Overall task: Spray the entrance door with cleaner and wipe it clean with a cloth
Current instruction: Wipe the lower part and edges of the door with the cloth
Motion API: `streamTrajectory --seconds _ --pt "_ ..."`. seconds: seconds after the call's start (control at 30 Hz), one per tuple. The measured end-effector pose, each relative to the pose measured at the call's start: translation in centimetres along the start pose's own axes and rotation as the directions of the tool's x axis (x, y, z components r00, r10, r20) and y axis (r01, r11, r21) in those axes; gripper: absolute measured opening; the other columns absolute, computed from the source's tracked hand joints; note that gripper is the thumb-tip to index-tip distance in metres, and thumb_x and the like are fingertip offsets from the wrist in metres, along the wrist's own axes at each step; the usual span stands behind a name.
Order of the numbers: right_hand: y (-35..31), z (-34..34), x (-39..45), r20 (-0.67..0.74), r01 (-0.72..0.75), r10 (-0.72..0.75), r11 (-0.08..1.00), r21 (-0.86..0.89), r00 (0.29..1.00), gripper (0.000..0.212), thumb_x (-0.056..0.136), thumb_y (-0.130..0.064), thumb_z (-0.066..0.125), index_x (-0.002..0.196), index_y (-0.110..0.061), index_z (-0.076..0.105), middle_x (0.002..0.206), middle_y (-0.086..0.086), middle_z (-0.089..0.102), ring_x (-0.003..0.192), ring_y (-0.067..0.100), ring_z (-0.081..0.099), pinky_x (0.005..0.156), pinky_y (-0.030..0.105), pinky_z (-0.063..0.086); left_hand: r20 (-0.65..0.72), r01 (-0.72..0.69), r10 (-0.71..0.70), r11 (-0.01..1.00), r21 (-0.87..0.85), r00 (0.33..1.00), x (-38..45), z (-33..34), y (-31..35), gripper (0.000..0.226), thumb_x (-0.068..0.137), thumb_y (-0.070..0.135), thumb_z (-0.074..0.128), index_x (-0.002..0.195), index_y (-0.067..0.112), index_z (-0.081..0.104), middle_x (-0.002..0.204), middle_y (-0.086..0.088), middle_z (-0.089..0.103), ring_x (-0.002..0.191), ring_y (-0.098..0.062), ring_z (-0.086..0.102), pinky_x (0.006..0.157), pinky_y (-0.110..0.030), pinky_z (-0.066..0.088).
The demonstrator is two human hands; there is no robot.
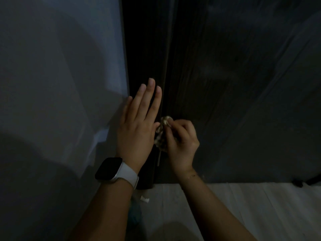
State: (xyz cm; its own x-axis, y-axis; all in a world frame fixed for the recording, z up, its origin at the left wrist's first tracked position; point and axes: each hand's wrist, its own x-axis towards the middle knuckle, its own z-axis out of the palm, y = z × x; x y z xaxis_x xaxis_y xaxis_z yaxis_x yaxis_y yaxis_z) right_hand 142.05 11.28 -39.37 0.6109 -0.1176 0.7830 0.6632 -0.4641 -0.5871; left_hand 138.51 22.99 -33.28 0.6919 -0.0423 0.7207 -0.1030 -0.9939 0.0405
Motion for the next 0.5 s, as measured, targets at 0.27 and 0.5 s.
streamTrajectory --seconds 0.27,0.5 --pt "-0.2 -0.3 -0.6 0.047 -0.063 0.064 0.998 -0.014 0.997 0.007 0.084 -0.003 0.070 0.089 -0.004 0.073 0.083 0.002 0.058 0.074 0.019 0.058 0.064 0.025 0.048 0.000 -0.007 0.007 1.000 -0.003 1.000 -0.1 -0.1 0.0 0.089 0.085 0.020 0.069 0.154 0.014 0.012 0.162 -0.006 0.005 0.148 -0.018 -0.002 0.121 -0.037 0.006" --pt "-1.0 -0.6 2.9 -0.010 0.154 -0.155 0.986 -0.061 0.988 0.011 0.085 0.001 0.069 0.095 -0.003 0.072 0.085 0.010 0.058 0.078 0.020 0.056 0.068 0.024 0.047 0.005 0.004 -0.004 0.999 -0.033 1.000 -0.1 0.0 0.1 0.090 0.084 0.015 0.068 0.154 0.015 0.012 0.161 -0.001 -0.004 0.149 -0.017 -0.003 0.122 -0.038 0.006"
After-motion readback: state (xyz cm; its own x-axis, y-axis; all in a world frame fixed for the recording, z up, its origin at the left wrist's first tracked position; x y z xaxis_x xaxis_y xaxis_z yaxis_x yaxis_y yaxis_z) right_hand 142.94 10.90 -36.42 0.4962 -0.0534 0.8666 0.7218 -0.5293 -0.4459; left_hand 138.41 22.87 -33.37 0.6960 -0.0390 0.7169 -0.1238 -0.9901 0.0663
